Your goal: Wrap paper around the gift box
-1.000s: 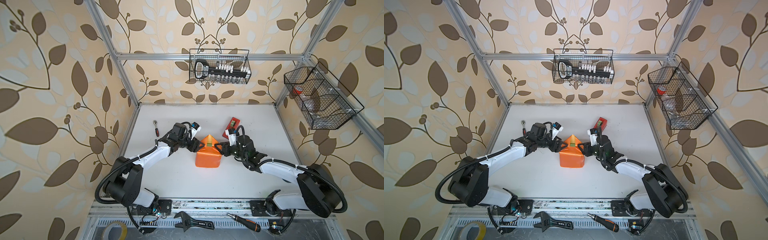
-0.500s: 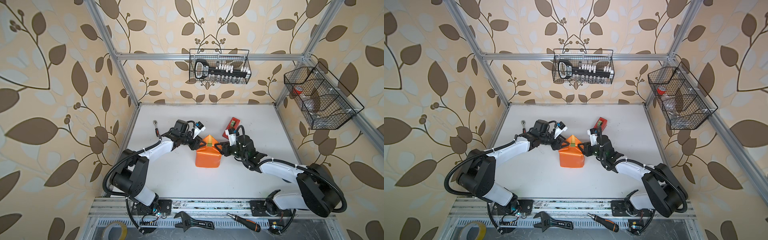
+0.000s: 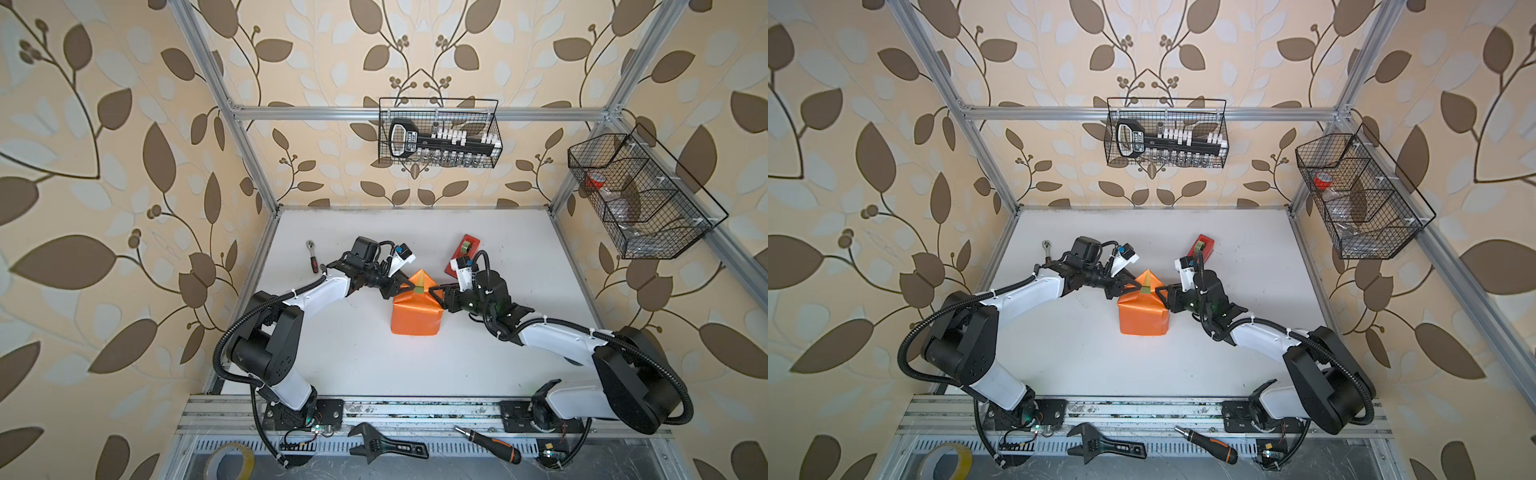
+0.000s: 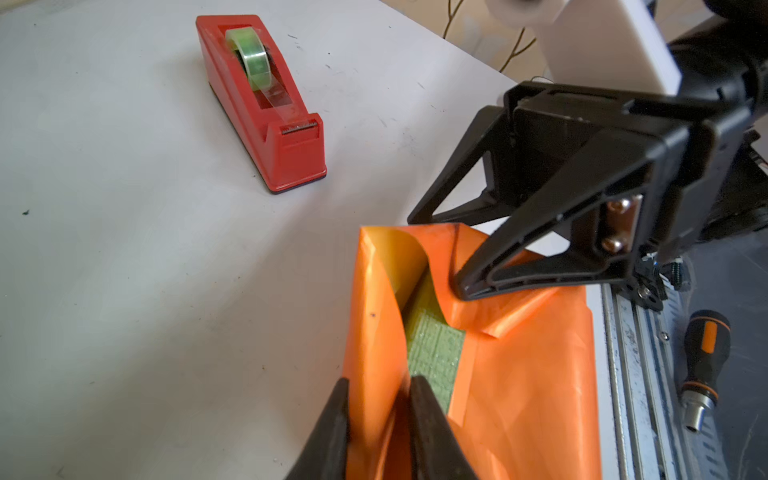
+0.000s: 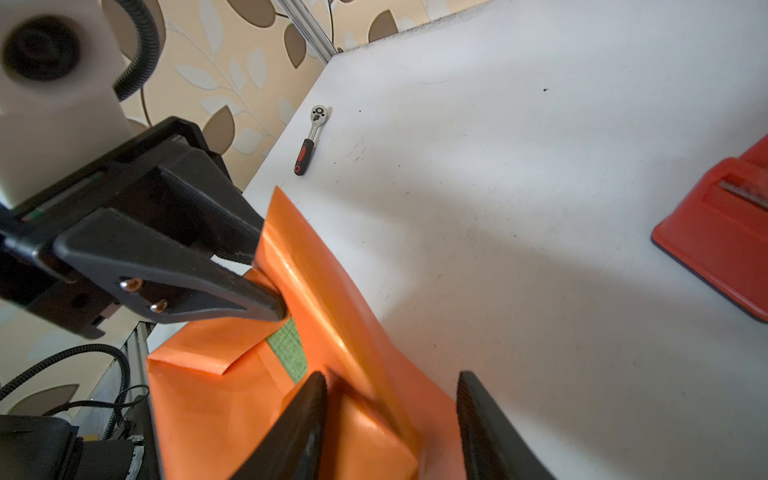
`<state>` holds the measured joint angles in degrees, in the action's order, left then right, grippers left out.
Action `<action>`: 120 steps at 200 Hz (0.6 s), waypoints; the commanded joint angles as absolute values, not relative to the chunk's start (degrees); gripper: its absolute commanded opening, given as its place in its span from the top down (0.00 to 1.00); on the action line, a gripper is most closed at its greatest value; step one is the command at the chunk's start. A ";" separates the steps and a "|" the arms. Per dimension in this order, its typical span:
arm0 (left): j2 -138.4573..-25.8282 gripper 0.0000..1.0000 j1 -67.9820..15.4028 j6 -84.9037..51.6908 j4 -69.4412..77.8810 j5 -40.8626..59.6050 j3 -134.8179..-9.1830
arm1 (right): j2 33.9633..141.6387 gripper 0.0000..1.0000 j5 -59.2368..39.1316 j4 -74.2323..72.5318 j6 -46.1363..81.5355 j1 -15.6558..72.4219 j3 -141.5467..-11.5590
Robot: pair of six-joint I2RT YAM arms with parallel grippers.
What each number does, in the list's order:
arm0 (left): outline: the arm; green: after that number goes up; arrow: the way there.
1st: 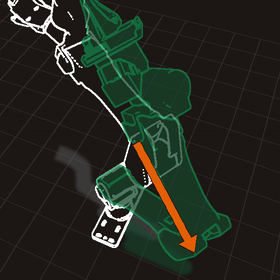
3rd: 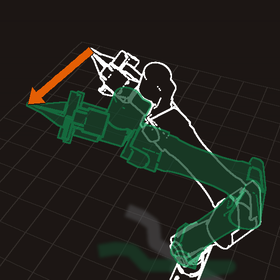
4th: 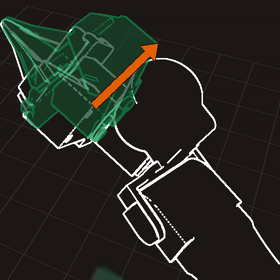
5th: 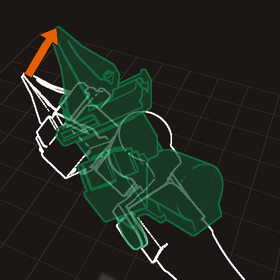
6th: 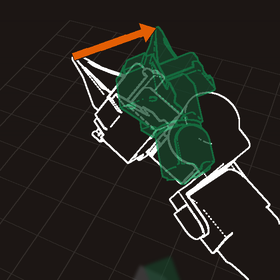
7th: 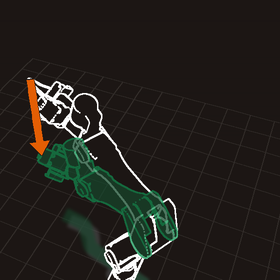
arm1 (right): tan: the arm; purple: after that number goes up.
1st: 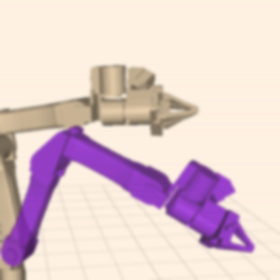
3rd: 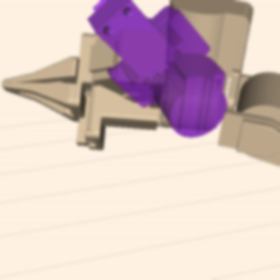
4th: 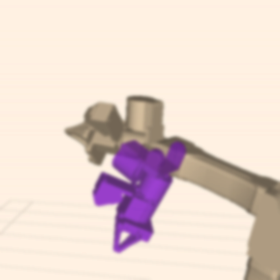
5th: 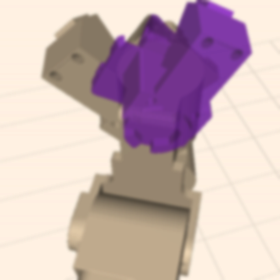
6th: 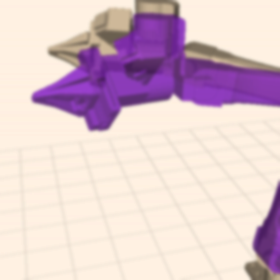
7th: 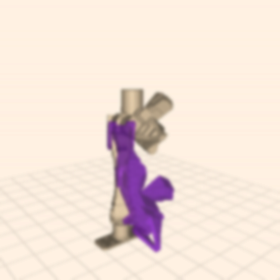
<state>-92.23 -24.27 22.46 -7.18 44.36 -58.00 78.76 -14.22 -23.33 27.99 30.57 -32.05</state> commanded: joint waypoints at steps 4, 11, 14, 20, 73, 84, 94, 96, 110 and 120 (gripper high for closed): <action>-91.66 0.80 -24.01 24.70 -8.97 46.14 -58.76 | 80.91 0.49 -13.42 -15.07 25.68 30.23 -30.85; -91.36 0.81 -23.99 24.73 -8.60 46.14 -58.55 | 81.11 0.49 -13.40 -15.03 25.72 30.19 -30.92; -91.13 0.82 -23.99 24.78 -8.37 46.12 -58.36 | 81.11 0.49 -13.44 -15.05 25.68 30.23 -30.86; -90.72 0.84 -23.99 24.76 -7.77 46.14 -57.97 | 81.14 0.49 -13.40 -15.04 25.74 30.23 -30.86; -87.77 0.92 -24.02 25.61 -3.72 46.58 -54.99 | 80.57 0.48 -13.08 -14.42 25.69 29.99 -31.12; -87.38 0.94 -23.99 26.08 -3.31 46.58 -54.51 | 80.43 0.48 -13.01 -14.23 25.65 29.97 -31.25; -87.03 0.95 -23.99 26.34 -2.89 46.50 -54.01 | 80.26 0.47 -12.95 -14.06 25.67 29.89 -31.21; -86.95 0.95 -23.99 26.36 -2.79 46.50 -53.91 | 80.25 0.47 -12.93 -14.06 25.67 29.88 -31.31; -86.56 0.96 -24.01 26.54 -2.14 46.49 -53.30 | 80.02 0.45 -13.09 -13.79 25.75 29.88 -31.60; -86.29 0.97 -24.02 26.57 -1.85 46.34 -52.93 | 79.92 0.45 -13.26 -13.42 25.71 29.88 -32.11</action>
